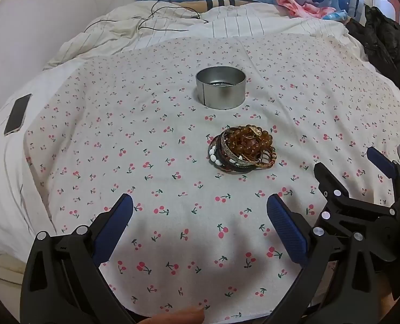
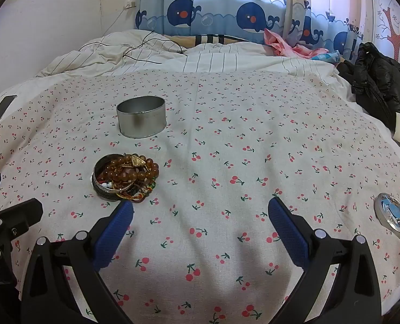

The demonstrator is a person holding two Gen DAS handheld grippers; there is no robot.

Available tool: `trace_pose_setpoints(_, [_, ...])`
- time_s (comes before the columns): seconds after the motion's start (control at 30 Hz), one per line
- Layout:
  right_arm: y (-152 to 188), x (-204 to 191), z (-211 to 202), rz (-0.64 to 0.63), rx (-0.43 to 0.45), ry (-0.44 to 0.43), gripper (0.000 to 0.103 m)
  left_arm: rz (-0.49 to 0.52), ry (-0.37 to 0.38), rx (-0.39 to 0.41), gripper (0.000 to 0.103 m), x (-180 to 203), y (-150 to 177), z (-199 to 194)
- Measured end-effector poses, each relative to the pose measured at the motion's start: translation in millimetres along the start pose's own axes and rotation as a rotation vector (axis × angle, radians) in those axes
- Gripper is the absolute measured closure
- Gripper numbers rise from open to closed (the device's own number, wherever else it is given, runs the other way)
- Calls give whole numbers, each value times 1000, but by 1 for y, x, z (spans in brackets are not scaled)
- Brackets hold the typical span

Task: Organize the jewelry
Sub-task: 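Move both tools toward the jewelry pile on the tin lid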

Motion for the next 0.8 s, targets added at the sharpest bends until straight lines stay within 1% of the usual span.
trace_pose_setpoints(0.37, [0, 1, 0, 1, -2, 2, 7, 2, -2, 0, 7, 0, 0, 0])
trace_pose_setpoints(0.47, [1, 1, 1, -1, -2, 1, 7, -3, 11, 1, 7, 0, 1, 1])
trace_pose_setpoints(0.53, [1, 1, 1, 0, -2, 3, 7, -4, 15, 19, 7, 1, 1, 5])
trace_pose_setpoints(0.63, [1, 2, 1, 3, -4, 5, 7, -26, 20, 57, 7, -14, 0, 15])
trace_pose_setpoints(0.67, [1, 2, 1, 4, -4, 7, 7, -38, 10, 65, 7, -21, 0, 21])
trace_pose_setpoints(0.73, [1, 3, 2, 6, -6, 8, 7, -50, 15, 58, 8, -33, 0, 34])
trace_pose_setpoints(0.77, [1, 3, 2, 5, -7, 10, 7, -65, 39, 50, 8, -40, 1, 42])
trace_pose_setpoints(0.8, [2, 3, 3, 3, -7, 10, 7, -83, 47, 40, 9, -45, 3, 48])
Point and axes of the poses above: each gripper's, at about its wrist camera, not at the fingertips, and z roughly the way its jaws point, x to its right, y to its underside, the point moved 2 cm from there along z, roughly the way its jaws point, and after that the axes turned 13 degrees about z, right-handed, at the moved point
